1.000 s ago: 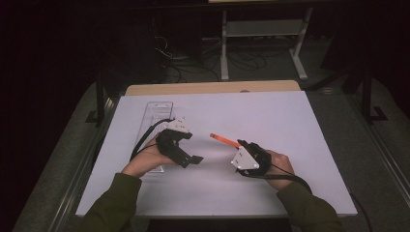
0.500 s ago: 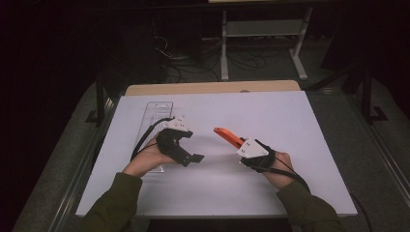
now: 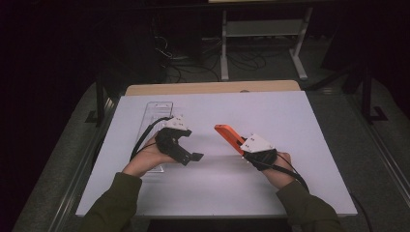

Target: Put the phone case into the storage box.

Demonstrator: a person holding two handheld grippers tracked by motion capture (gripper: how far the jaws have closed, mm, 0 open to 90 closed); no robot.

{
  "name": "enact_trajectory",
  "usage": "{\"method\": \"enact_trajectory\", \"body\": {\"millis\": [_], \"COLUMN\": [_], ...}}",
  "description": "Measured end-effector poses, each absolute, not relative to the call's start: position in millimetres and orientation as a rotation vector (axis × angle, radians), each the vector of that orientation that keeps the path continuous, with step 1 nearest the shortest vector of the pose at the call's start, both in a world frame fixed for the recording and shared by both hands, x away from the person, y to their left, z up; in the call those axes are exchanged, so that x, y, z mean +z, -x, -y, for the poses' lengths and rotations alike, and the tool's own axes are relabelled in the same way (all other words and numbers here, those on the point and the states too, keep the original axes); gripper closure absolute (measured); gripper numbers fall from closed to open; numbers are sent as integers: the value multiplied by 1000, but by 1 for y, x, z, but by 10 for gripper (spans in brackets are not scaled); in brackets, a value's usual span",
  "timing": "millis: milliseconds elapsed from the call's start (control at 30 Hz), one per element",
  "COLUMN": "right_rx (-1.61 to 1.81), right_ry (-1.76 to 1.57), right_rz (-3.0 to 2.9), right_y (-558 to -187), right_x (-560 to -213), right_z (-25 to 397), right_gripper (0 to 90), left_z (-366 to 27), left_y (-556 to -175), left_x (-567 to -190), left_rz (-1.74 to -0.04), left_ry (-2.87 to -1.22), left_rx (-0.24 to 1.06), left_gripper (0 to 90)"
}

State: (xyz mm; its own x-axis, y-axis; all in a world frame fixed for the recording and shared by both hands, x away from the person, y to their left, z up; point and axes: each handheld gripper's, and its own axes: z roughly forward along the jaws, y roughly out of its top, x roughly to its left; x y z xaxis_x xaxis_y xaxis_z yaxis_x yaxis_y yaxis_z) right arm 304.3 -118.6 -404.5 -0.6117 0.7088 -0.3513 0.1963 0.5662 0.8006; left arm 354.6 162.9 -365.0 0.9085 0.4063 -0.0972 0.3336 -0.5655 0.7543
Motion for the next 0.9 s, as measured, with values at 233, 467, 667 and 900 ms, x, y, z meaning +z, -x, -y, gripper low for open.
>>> {"method": "enact_trajectory", "body": {"millis": [233, 467, 667, 900], "right_rx": [1015, 1091, 1127, 1197], "right_ry": [-789, -906, -987, -1106], "right_rz": [-2129, -2142, -2139, -2125], "right_y": [-308, -313, -316, -319], "right_x": [-403, -402, -401, -398], "right_z": [121, 127, 132, 137], "right_gripper": [790, 790, 790, 791], "left_z": [-164, -164, -163, -165], "left_y": [-356, -357, -359, -360], "left_x": [-364, -364, -364, -362], "left_rz": [-545, -575, -592, -642], "left_ry": [-2213, -2190, -2168, -2124], "left_rx": [125, 147, 154, 159], "left_gripper": [0, 0, 0, 0]}}
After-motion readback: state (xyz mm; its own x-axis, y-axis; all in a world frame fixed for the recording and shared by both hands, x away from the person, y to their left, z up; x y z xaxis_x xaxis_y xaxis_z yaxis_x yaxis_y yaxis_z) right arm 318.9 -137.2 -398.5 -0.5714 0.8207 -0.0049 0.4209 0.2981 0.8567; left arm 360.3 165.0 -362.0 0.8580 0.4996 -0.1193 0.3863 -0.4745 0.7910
